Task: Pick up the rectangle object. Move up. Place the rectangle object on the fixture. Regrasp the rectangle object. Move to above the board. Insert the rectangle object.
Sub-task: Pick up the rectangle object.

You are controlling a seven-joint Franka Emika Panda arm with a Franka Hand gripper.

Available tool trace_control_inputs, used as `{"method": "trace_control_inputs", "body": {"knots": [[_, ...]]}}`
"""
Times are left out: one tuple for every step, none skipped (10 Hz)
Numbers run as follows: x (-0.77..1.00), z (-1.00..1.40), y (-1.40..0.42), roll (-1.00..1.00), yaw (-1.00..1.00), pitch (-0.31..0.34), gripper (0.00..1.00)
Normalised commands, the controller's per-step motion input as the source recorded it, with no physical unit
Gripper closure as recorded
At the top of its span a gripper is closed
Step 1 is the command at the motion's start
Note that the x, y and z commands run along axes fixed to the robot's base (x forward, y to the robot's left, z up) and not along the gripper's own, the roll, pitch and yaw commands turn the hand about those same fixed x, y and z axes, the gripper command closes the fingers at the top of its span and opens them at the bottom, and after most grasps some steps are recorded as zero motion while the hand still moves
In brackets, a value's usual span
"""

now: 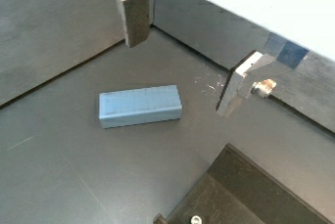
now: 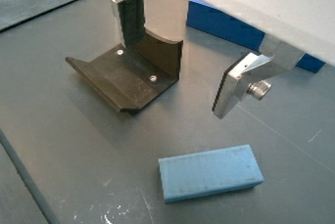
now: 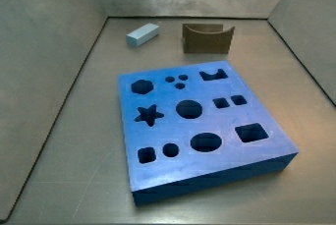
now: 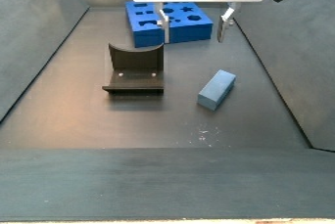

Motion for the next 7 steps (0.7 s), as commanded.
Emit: {"method": "trace_control_inputs", "body": {"knots": [[0.0, -0.01, -0.14, 0.0, -0.19, 0.0, 0.0], [0.0, -0.09, -0.19, -0.02, -0.61, 0.0, 0.0], [0.0, -0.13, -0.19, -0.05, -0.9, -0.074, 0.0], [0.0, 0.0, 0.0, -0.04, -0.55, -0.126, 0.0], [0.0, 0.0, -0.06, 0.01, -0.11, 0.0, 0.0], [-0.04, -0.27, -0.08, 0.0, -0.85, -0.18, 0.0], [0.0, -0.39, 0.0, -0.03, -1.0, -0.24, 0.0]]}}
